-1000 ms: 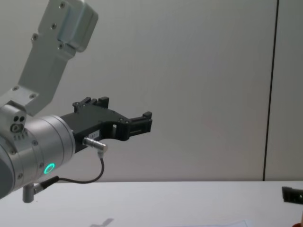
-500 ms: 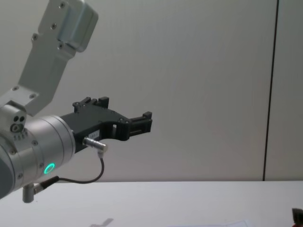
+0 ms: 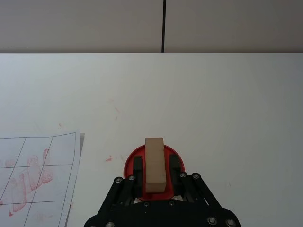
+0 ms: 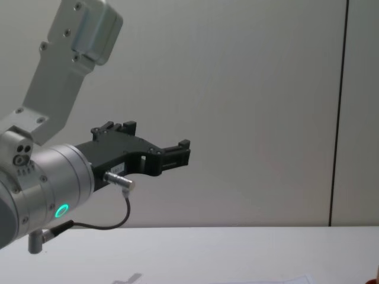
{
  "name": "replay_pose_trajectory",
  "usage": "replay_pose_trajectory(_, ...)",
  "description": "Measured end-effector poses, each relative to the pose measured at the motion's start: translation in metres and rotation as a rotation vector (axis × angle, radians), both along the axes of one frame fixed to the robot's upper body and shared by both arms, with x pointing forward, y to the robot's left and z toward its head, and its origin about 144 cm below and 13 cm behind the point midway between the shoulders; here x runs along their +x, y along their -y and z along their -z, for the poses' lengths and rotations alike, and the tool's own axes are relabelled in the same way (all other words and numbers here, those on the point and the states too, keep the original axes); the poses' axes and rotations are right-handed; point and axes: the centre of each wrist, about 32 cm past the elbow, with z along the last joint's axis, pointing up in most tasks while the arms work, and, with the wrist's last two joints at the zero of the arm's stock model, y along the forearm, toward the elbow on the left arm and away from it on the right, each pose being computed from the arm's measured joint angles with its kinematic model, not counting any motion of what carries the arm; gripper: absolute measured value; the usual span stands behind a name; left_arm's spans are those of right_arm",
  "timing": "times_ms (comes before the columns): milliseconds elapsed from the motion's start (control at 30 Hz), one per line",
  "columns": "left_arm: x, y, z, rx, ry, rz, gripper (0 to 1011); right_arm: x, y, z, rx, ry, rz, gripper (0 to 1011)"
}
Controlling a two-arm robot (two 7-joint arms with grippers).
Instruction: Use the one hand to pick up the stamp and affix it onto the A4 paper.
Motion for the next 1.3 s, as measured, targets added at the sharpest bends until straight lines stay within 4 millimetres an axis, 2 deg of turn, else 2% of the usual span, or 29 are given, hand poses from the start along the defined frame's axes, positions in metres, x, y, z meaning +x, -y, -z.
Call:
replay_pose_trajectory(133,0.0,0.0,0.0,0.0,0.0,0.0,1002,0.0003,-0.0002,0.0004,-0.003,0.001,0.001,240)
replay_pose_trajectory(233,0.0,0.0,0.0,0.0,0.0,0.0,1001,0.0006,-0.0001,0.0007,-0.005,0.001,0.002,216)
replay_pose_trajectory(1300,0.0,0.0,0.0,0.0,0.0,0.0,1001,0.0078,0.0095,0.0049,0.067,-0.061,0.043,216)
